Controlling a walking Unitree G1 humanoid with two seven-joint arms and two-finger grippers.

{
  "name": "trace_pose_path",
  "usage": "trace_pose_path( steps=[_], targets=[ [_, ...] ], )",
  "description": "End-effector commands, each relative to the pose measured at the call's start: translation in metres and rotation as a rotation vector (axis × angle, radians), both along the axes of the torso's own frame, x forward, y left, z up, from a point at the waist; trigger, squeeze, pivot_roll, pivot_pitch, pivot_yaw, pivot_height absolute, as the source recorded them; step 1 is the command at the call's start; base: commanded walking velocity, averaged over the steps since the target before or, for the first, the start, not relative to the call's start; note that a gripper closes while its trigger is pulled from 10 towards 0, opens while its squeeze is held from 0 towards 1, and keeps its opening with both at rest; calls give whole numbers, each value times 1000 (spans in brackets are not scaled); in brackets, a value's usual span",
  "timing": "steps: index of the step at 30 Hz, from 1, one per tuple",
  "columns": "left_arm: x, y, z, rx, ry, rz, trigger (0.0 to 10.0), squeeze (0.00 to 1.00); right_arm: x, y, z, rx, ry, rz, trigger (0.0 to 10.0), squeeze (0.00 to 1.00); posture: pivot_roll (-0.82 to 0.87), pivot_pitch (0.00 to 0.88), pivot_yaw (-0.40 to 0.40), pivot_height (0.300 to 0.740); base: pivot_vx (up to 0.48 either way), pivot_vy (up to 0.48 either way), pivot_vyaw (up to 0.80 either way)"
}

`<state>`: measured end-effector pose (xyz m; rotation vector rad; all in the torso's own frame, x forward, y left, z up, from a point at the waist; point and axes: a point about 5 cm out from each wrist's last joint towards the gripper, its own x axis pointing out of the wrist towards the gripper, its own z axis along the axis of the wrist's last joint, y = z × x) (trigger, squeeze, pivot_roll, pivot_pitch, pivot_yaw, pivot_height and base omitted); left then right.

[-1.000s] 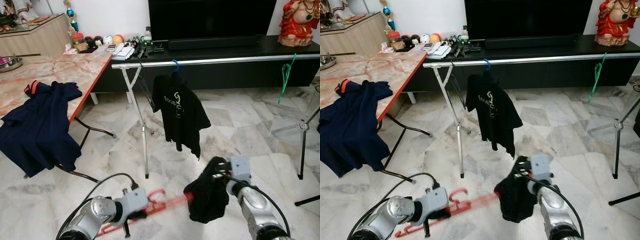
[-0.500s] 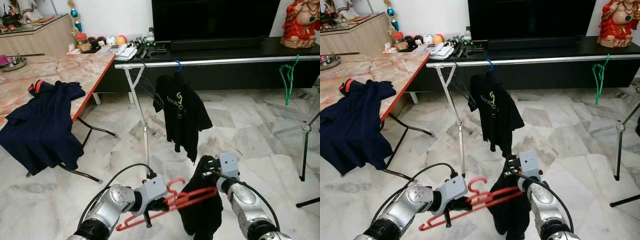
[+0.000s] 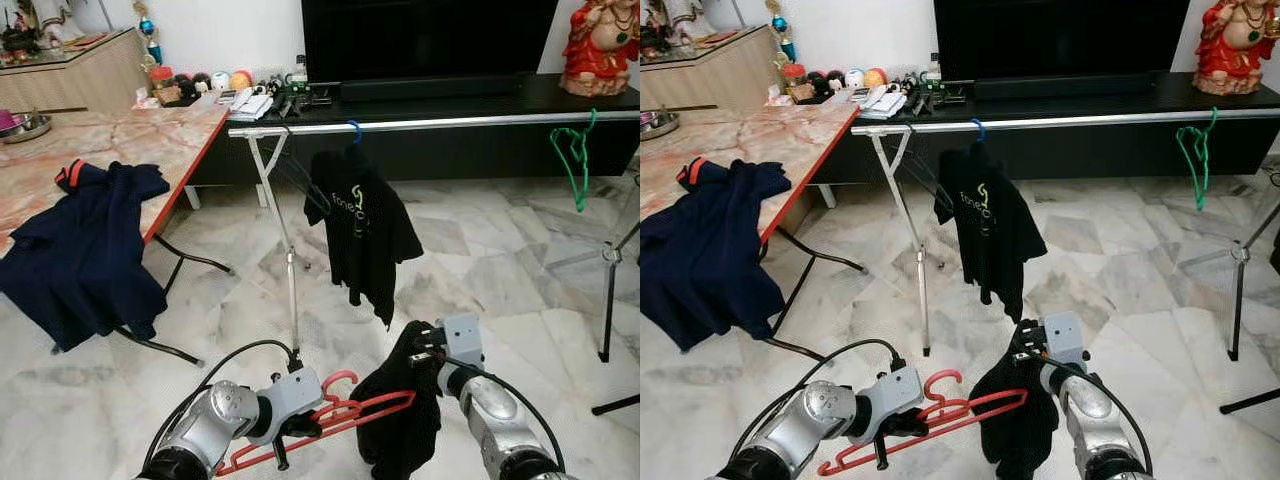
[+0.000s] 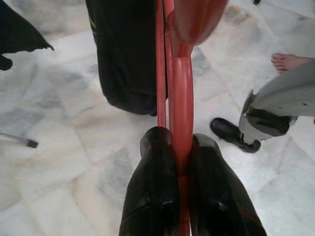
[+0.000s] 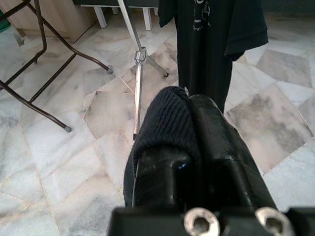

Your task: Hang hanger

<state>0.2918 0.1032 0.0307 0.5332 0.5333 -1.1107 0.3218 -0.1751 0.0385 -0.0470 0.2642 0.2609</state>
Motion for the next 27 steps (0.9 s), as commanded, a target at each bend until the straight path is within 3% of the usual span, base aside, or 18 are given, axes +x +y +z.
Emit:
trace_pose_path(
  steps=[1,13,21,27],
  targets=[
    [1,2,-1,30,-9,-6,10000,0,3,-1,4,15,-14,-10,10000,0,-45,0,44,740,0,0,0],
    [2,5,-8,113,-55,17,10000,0,-1,-6,0,14,5,-22,10000,0,-41,0,39,740,0,0,0],
    [6,-1,-8,76,-96,91,10000,0,-2,-1,-3,34,11,-19,10000,0,-43,3,40,740,0,0,0],
    [5,-6,-7,45,-85,82,10000,0,-5,3,-7,38,24,-13,10000,0,-38,6,39,740,0,0,0]
  ],
)
